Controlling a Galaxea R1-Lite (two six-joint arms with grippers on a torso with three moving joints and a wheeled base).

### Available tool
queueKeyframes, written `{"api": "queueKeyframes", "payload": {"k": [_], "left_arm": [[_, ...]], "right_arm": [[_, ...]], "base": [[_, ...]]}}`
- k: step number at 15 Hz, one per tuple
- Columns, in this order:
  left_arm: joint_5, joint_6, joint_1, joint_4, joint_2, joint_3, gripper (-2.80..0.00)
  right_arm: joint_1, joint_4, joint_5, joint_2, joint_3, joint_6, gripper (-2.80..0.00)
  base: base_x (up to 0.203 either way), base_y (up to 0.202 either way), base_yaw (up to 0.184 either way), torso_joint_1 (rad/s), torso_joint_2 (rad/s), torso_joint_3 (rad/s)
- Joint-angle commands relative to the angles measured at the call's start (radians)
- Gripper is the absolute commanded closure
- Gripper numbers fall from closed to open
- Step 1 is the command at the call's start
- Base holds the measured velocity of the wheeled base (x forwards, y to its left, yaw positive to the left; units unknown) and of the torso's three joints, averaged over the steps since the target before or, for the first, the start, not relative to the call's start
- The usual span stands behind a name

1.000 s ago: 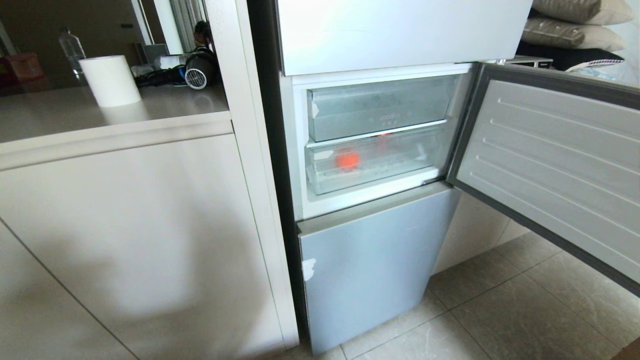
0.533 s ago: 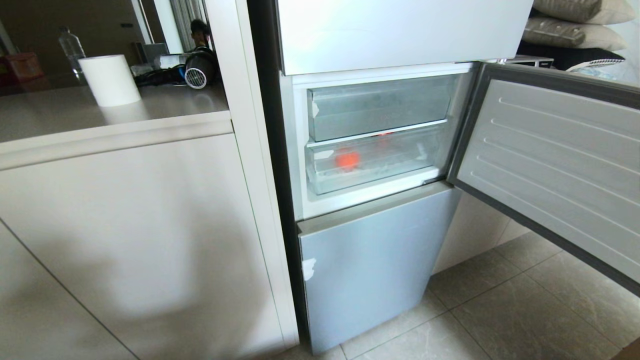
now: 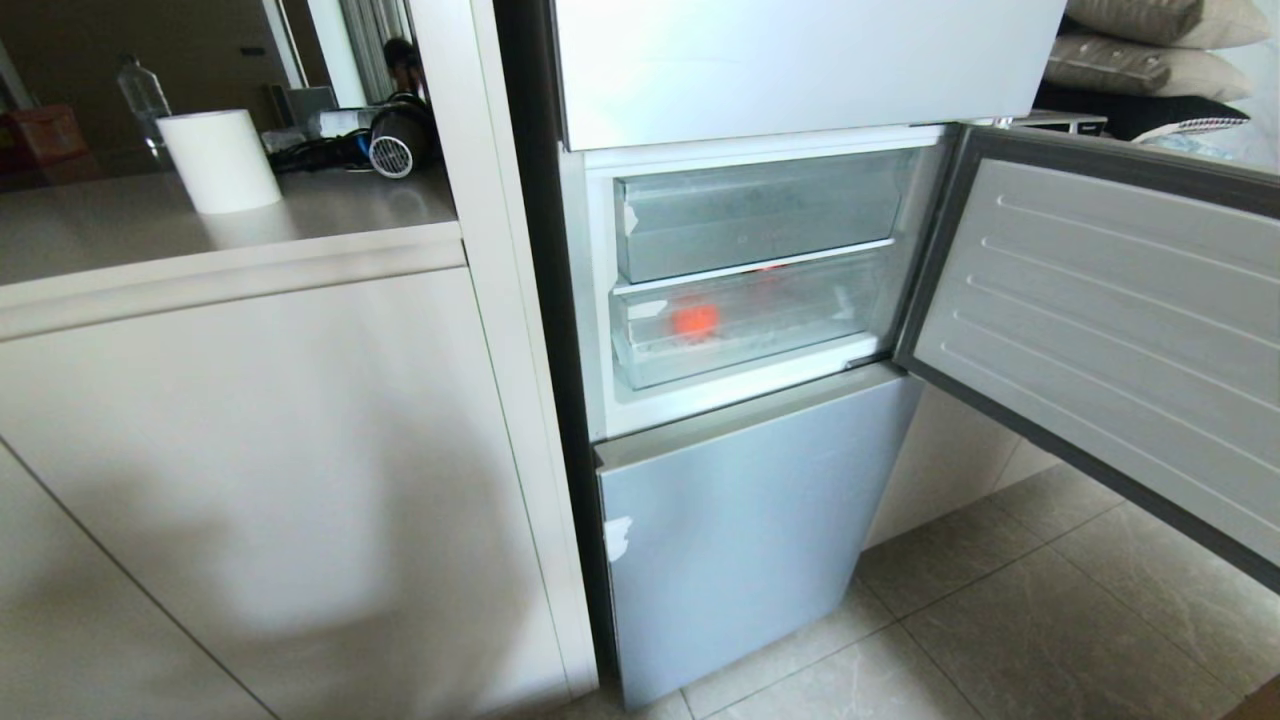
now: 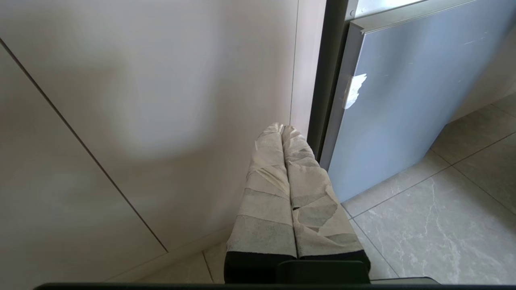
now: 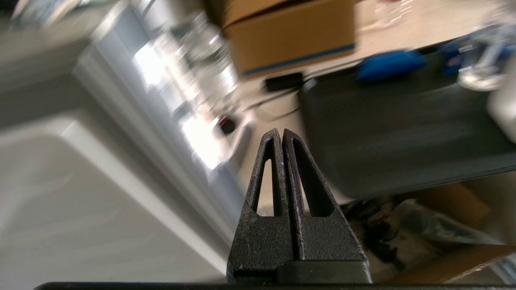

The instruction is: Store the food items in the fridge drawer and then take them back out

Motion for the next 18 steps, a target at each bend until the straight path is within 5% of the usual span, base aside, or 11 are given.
{"api": "queueKeyframes", "payload": {"k": [1,13,18], "left_arm": [[0.001,0.0,0.0,0.001,0.002,0.0,0.0],[0.001,0.0,0.0,0.001,0.002,0.0,0.0],[0.001,0.001,0.0,0.001,0.002,0.0,0.0]], "right_arm": [[-0.129,-0.023,0.073,0.041,-0.016,0.013,0.0],[-0.176,-0.041,0.604,0.432,-0.317,0.016,0.0],[-0.16,-0.043,0.719,0.537,-0.428,0.021,0.0]], "base": [[0.0,0.0,0.0,0.0,0.0,0.0],[0.0,0.0,0.0,0.0,0.0,0.0],[0.0,0.0,0.0,0.0,0.0,0.0]]}}
